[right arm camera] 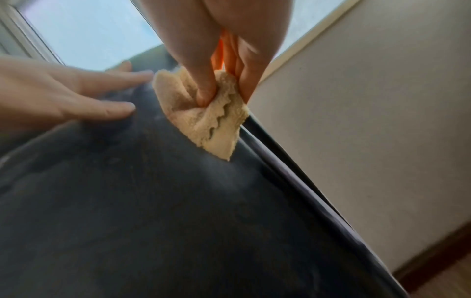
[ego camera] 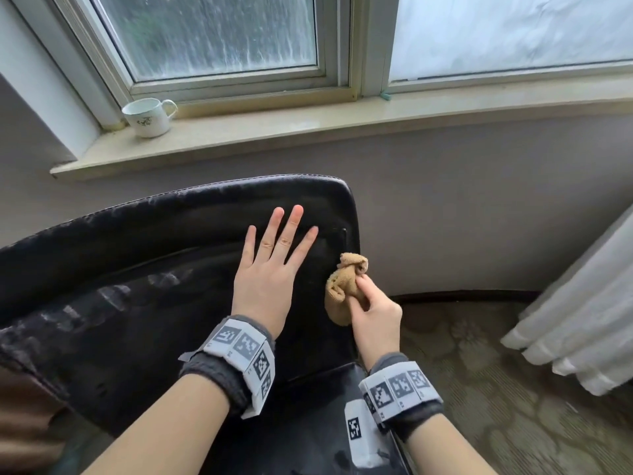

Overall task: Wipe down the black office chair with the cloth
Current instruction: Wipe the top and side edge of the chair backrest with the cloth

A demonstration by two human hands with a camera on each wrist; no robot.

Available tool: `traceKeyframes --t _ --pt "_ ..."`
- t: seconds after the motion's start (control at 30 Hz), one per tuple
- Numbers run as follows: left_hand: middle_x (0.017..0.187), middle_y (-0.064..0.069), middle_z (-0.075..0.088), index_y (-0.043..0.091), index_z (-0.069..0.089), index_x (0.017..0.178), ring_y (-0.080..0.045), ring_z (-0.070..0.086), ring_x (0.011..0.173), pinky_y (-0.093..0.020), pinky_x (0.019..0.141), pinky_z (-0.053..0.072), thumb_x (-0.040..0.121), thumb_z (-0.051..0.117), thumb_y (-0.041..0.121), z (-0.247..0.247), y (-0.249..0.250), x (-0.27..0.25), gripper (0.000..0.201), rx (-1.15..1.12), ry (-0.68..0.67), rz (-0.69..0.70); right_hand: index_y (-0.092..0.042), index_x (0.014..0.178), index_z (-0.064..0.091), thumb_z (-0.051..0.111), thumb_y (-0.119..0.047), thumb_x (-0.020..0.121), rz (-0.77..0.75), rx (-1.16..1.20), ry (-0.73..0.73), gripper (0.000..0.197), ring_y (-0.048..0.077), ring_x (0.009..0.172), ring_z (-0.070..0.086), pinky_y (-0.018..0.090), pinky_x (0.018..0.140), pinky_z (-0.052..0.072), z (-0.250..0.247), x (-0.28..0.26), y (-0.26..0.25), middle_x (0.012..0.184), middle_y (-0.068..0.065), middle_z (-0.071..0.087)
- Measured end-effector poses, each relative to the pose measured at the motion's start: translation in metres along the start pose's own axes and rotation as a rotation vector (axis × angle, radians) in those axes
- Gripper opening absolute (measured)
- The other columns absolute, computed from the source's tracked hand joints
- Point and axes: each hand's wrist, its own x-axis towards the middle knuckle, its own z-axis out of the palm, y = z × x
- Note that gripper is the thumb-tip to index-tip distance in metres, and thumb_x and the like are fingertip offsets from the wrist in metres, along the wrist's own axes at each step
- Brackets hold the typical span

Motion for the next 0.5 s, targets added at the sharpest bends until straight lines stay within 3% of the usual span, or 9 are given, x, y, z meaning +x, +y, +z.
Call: traceKeyframes --t 0.1,0.13,0.23,0.3,0.33,0.43,0.5 --pt "0.155 -0.009 0.020 0.022 0.030 0.144 -0.029 0.015 0.143 -0.051 0.112 0.020 0.069 0.064 -0.009 -0.001 0.002 -0.001 0.088 0.008 0.015 -0.003 -0.009 0.113 0.066 0.062 0.004 0.081 0.073 0.003 -0.063 0.035 0.015 0.102 0.065 0.018 0.093 0.046 -0.001 -0.007 0.018 0.108 0.005 0.071" --pt "0.154 -0.010 0.022 0.021 0.032 0.143 -0.030 0.016 0.142 -0.051 0.112 0.021 0.070 0.070 -0.002 -0.003 0.003 0.000 0.085 0.011 0.025 0.000 -0.009 0.112 0.067 0.062 0.005 0.081 0.086 0.000 -0.091 0.035 0.016 0.102 0.065 0.019 0.093 0.046 -0.004 -0.007 0.020 0.108 0.006 0.071" --pt "0.154 -0.011 0.022 0.021 0.031 0.143 -0.029 0.017 0.142 -0.052 0.114 0.017 0.070 0.078 0.020 -0.012 0.006 0.006 0.087 -0.013 0.048 0.082 -0.006 0.110 0.067 0.063 0.008 0.079 0.108 0.036 -0.071 0.035 0.011 0.100 0.062 -0.001 0.088 0.040 -0.019 -0.002 0.027 0.107 0.001 0.068" --pt "0.156 -0.009 0.017 0.024 0.024 0.146 -0.027 0.011 0.144 -0.052 0.115 0.008 0.066 0.080 0.031 -0.022 0.008 0.023 0.098 0.012 0.024 0.162 -0.007 0.111 0.067 0.062 0.008 0.080 0.177 0.109 0.037 0.036 0.009 0.097 0.060 -0.004 0.083 0.038 -0.032 0.001 0.033 0.103 -0.005 0.065" --pt "0.157 -0.009 0.012 0.026 0.021 0.146 -0.027 0.007 0.144 -0.053 0.114 0.003 0.063 0.081 0.038 -0.026 0.009 0.036 0.104 0.055 -0.014 0.196 -0.009 0.112 0.067 0.061 0.006 0.081 0.230 0.142 0.089 0.036 0.009 0.096 0.060 0.000 0.084 0.041 -0.038 0.000 0.038 0.101 -0.005 0.066" --pt "0.157 -0.007 -0.008 0.036 0.007 0.147 -0.028 -0.010 0.144 -0.056 0.111 -0.011 0.057 0.078 0.054 -0.031 0.017 0.070 0.116 0.195 -0.183 0.248 -0.012 0.114 0.066 0.062 -0.001 0.083 0.391 0.182 0.204 0.034 0.013 0.093 0.060 0.028 0.092 0.048 -0.048 -0.004 0.066 0.096 -0.002 0.067" --pt "0.152 -0.005 -0.009 0.039 0.010 0.145 -0.030 -0.011 0.141 -0.059 0.109 -0.009 0.052 0.078 0.060 -0.025 0.022 0.080 0.117 0.234 -0.221 0.235 -0.012 0.115 0.065 0.062 -0.003 0.084 0.459 0.204 0.238 0.032 0.017 0.094 0.061 0.035 0.093 0.049 -0.050 -0.007 0.087 0.095 -0.001 0.067"
